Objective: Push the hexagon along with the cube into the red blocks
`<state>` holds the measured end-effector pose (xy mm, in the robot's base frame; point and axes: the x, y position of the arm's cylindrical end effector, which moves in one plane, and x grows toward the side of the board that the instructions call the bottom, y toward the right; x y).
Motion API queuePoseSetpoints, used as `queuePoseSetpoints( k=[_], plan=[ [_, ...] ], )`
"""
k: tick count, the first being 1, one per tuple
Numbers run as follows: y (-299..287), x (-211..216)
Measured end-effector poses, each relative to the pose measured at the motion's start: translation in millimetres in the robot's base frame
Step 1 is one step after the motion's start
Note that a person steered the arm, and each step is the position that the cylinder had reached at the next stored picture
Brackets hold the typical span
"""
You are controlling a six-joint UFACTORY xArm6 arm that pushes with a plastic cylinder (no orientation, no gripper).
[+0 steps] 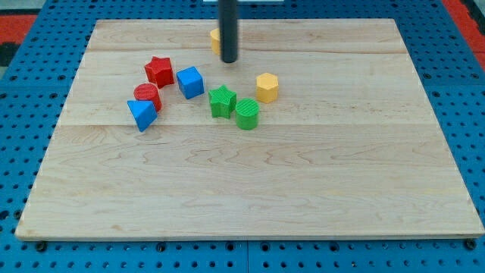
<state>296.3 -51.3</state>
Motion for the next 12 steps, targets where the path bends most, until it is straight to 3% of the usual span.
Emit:
queuePoseSetpoints(
  k=[1,2,3,4,6,10,12],
  plan=[
    [-23.6,-22.7],
    [44.0,-31.8],
    [40.9,-20.2],
    [95.0,-13.5],
    [141.5,-3.8],
    [180.3,-3.7],
    [189.7,17.9]
  ],
)
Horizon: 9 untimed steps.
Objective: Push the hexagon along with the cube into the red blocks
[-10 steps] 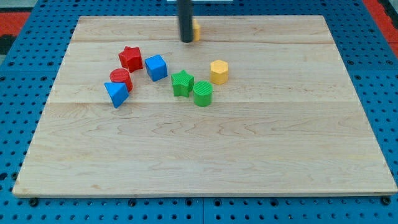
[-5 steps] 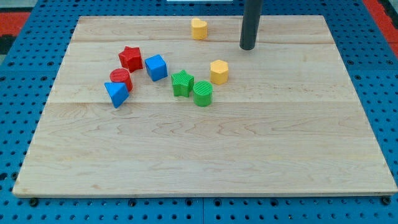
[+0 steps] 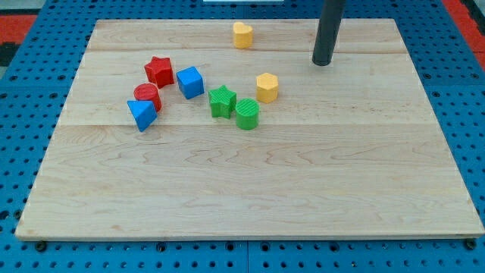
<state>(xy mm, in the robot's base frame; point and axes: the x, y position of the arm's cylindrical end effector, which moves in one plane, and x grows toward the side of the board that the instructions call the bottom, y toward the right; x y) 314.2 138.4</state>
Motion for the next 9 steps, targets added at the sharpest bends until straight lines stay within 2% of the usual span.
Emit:
queuePoseSetpoints(
  k=[1,2,3,4,5,6,7,8,9],
  plan=[
    [41.4,24.0],
    [21.6,85.8],
    [-76.5,71.8],
    [-83.3,61.4],
    [-62.9,51.2],
    [-96.4,33.8],
    [-191.2,33.7],
    [-260.8,33.3],
    [-234.0,0.0]
  ],
)
